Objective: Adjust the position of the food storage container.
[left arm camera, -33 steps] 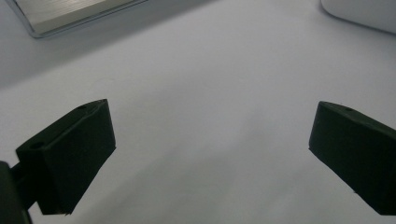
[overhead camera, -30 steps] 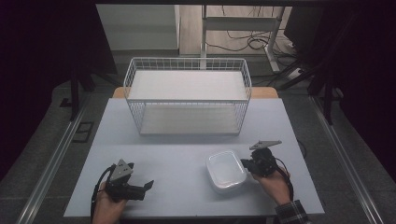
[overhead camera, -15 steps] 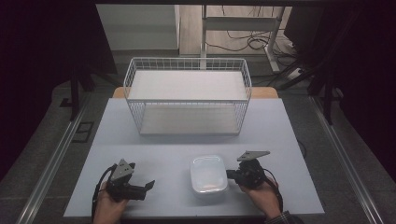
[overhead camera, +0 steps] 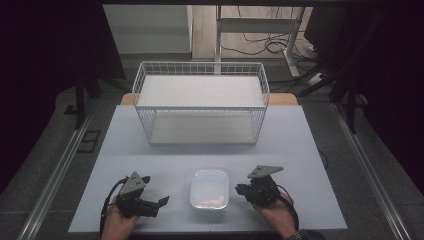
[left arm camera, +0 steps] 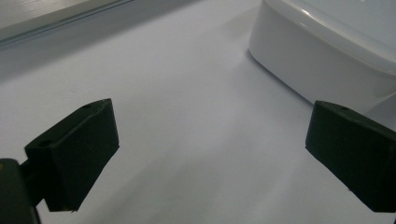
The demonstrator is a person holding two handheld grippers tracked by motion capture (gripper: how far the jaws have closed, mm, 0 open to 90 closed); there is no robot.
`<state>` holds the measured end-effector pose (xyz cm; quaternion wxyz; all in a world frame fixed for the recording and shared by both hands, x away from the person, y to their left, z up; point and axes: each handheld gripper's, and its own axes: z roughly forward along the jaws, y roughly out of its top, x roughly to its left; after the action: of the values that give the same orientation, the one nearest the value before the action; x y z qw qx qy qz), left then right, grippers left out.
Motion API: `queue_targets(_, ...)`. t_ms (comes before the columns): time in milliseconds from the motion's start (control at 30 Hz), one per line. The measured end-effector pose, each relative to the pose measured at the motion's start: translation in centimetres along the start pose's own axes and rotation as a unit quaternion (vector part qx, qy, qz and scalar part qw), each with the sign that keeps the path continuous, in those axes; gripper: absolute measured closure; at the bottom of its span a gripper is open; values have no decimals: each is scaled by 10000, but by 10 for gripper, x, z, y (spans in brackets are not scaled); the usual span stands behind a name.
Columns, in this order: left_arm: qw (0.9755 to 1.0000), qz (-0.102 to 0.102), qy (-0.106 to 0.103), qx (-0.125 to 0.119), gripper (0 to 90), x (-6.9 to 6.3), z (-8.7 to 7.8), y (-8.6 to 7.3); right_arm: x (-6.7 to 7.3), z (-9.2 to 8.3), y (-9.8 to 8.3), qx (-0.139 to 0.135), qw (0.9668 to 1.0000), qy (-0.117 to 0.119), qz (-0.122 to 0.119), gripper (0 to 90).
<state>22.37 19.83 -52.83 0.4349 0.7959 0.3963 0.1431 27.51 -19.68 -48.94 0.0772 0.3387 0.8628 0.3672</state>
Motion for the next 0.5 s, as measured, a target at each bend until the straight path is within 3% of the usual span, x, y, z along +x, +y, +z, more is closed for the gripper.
queue_targets(67,10000,-2,-9,18,24,-1,1,0,-5,-10,-6,-190,9998,-106,15,735)
queue_targets(167,10000,17,9,18,23,-2,1,1,-6,-12,-9,-196,9997,-153,24,740)
queue_targets(200,10000,42,29,35,22,-3,2,1,-4,-12,-10,-185,9998,-61,38,826)
queue_targets(300,9999,78,75,67,21,-2,1,1,1,-10,-11,-148,9998,105,3,890)
queue_targets(433,9999,-11,118,-5,20,1,-2,0,19,4,-16,102,9982,583,-78,893)
queue_targets(500,9999,-50,143,-34,20,3,-4,0,27,10,-17,192,9974,675,-159,893)
